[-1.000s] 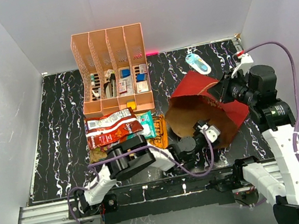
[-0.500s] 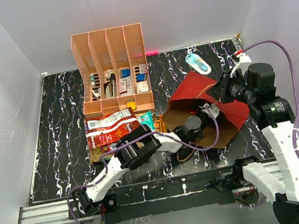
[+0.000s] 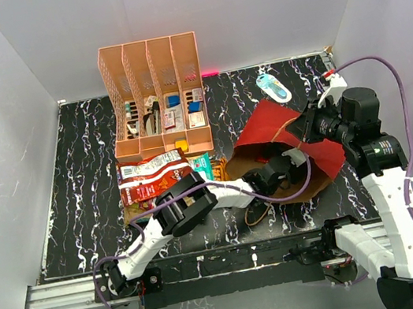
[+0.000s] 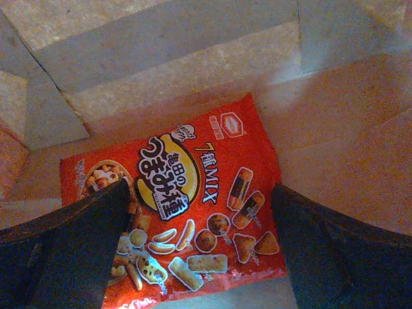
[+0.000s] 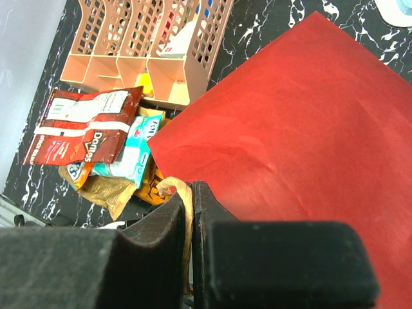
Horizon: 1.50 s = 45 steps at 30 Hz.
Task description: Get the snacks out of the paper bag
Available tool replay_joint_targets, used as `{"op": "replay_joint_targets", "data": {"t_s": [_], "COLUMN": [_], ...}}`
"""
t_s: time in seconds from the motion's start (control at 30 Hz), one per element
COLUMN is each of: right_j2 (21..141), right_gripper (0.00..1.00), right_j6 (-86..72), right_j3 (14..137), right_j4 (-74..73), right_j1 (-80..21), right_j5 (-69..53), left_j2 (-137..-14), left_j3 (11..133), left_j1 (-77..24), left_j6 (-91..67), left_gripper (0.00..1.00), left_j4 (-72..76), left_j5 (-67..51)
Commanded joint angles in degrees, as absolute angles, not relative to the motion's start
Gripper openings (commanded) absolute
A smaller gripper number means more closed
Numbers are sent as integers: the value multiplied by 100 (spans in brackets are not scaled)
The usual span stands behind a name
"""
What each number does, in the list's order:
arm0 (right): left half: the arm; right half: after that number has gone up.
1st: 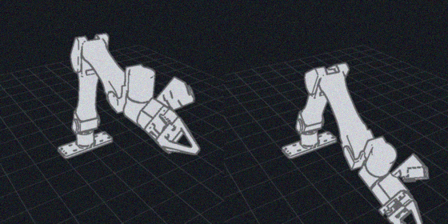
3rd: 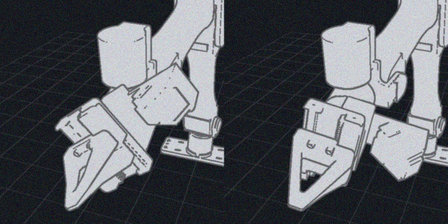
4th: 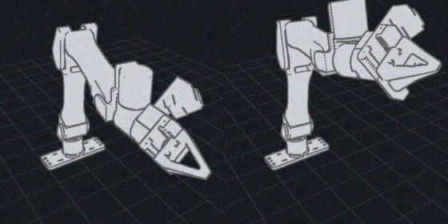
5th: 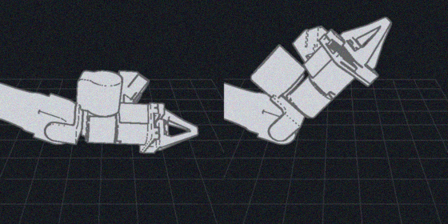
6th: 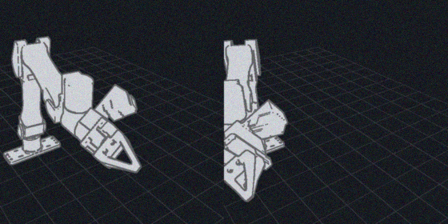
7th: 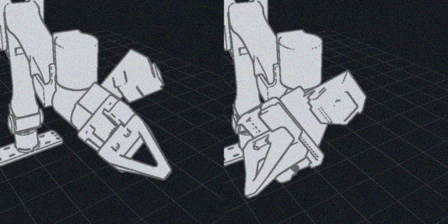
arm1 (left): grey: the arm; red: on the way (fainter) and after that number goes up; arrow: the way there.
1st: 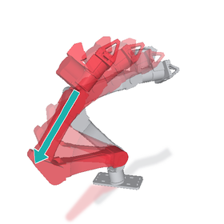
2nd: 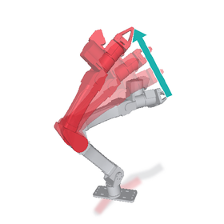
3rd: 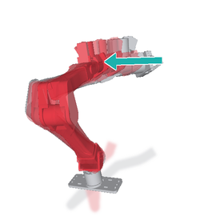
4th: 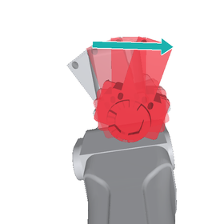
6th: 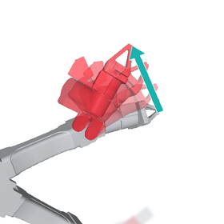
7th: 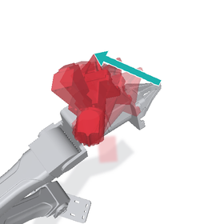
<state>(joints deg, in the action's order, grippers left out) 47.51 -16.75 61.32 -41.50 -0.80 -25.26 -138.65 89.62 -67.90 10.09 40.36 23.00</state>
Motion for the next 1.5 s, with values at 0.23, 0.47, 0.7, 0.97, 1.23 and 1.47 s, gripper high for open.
{"op": "replay_joint_targets", "data": {"t_s": [0.23, 0.47, 0.7, 0.97, 1.23, 1.47], "right_j2": [4572, 4559, 4669, 4783, 4379, 3628], "right_gripper": [7, 8, 8, 8, 7, 8], "right_j6": [-1615, -1583, -1398, -1004, -820, -798], "right_j3": [6245, 6125, 5955, 5739, 5306, 4860], "right_j4": [-3924, -3786, -3617, -3406, -3074, -2814], "right_j1": [-106, -107, -110, -108, -105, -105], "right_j5": [-2385, -2233, -1970, -1555, -1191, -909], "left_j2": [-13609, -13021, -11908, -9828, -6921, -5276], "left_j3": [8602, 8244, 7512, 5993, 4745, 4974], "left_j1": [-6770, -6768, -6808, -7046, -7340, -7367], "left_j6": [1739, 1726, 1289, 616, 561, 228], "left_gripper": [38, 0, 0, 0, 0, 0], "left_j4": [2922, 2782, 2752, 2539, 1642, -186], "left_j5": [2551, 2129, 1480, 730, 319, 1618]}}
